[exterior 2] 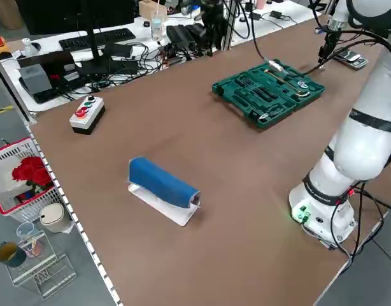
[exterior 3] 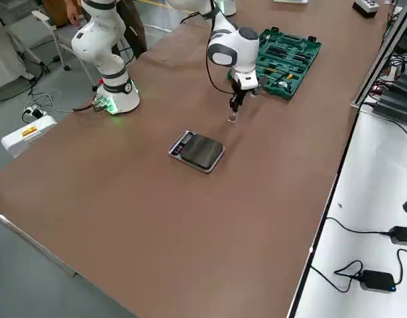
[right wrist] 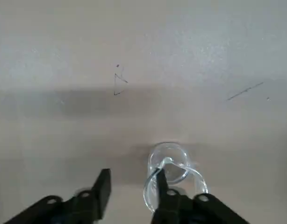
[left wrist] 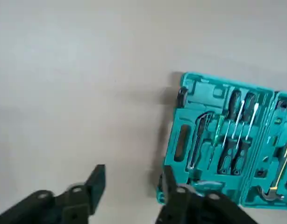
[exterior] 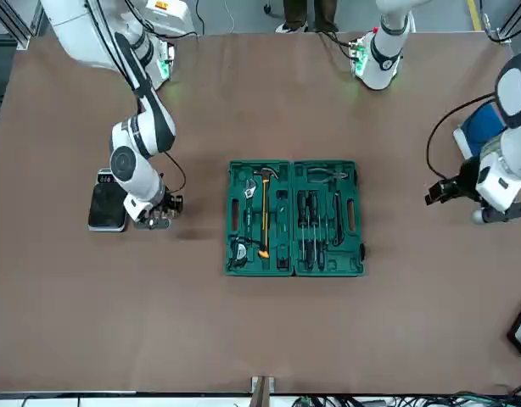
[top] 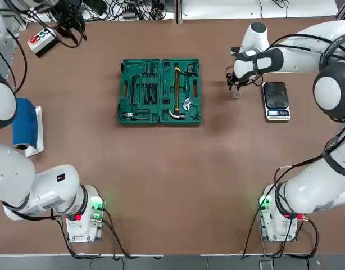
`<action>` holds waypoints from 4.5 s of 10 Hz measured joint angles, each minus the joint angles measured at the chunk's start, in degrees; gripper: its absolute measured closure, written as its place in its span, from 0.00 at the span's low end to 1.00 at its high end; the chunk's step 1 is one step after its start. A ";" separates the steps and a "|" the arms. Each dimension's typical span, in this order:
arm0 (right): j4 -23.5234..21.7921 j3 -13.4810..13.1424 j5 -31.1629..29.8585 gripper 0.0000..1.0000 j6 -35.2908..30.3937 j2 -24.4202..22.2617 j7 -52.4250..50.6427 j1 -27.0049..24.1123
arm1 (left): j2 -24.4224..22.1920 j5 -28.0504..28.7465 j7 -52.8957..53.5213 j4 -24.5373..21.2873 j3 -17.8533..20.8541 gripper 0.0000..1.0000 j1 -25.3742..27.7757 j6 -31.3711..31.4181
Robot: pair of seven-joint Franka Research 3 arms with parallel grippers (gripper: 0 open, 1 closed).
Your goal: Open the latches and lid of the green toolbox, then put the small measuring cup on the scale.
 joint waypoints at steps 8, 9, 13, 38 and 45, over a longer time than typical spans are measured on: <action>0.04 -0.59 -1.21 0.91 0.01 0.19 0.00 -1.11 | -4.17 7.86 -5.76 15.32 7.20 0.00 -12.01 -17.91; 0.14 -0.69 -1.23 0.92 -0.06 0.16 0.00 -1.18 | -4.31 9.31 -5.70 15.32 6.99 0.00 -12.41 -18.60; 1.10 -0.89 -1.35 0.93 -2.40 0.03 0.03 -1.27 | -3.86 6.66 -5.64 15.23 7.30 0.00 -11.81 -19.45; -9.81 -19.67 -10.21 0.93 0.36 -11.03 -22.93 -4.48 | -1.06 3.75 -3.46 15.28 7.99 0.00 -10.79 -19.48; -10.47 -19.67 -10.21 0.88 0.87 -10.78 -22.93 -4.48 | -0.35 3.74 -3.46 15.28 7.99 0.00 -10.78 -19.46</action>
